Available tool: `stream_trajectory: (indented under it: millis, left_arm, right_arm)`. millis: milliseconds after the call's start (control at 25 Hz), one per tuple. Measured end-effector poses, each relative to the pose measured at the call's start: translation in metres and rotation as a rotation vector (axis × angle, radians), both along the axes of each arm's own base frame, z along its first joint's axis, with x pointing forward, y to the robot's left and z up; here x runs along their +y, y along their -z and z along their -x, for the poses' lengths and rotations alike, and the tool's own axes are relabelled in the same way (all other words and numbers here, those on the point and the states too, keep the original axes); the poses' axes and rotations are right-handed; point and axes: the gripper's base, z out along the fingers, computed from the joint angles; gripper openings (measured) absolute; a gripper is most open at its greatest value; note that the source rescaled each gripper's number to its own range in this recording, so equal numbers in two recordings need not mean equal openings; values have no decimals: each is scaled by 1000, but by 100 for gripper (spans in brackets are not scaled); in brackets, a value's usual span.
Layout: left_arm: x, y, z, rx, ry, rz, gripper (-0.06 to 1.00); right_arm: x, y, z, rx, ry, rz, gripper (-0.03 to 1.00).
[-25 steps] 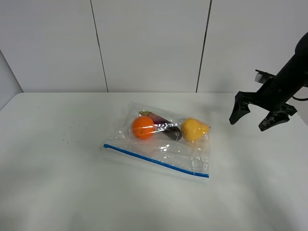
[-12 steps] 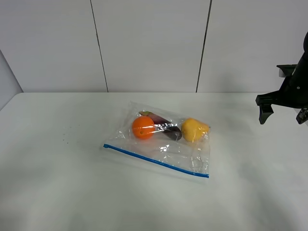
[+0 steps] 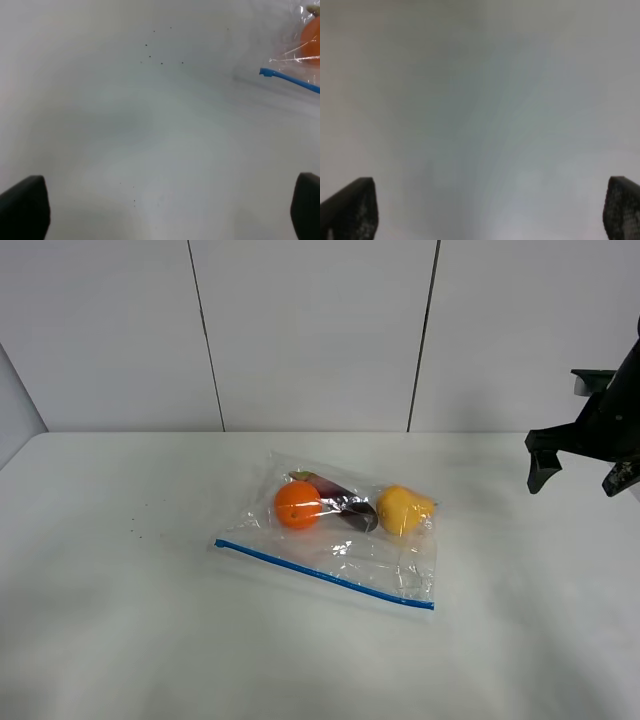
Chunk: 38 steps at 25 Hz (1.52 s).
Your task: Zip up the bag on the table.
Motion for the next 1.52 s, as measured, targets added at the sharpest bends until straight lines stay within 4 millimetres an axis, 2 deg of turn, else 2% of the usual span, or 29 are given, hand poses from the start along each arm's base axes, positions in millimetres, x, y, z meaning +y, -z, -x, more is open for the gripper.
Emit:
stream_trajectory:
  millis: [240, 480, 840, 1000, 1520]
  left_arm:
    - [0, 0, 0, 0, 0, 0, 100]
    - [0, 0, 0, 0, 0, 0, 100]
    - [0, 0, 0, 0, 0, 0, 100]
    - [0, 0, 0, 0, 0, 0, 100]
    - [0, 0, 0, 0, 0, 0, 100]
  right_arm:
    - [6, -23, 25, -98, -11, -29, 100]
    - [28, -31, 59, -194, -98, -43, 100]
    - [29, -57, 116, -291, -110, -28, 100]
    - [28, -59, 150, -313, -119, -3, 100]
    - [29, -45, 257, -436, -115, 10, 100]
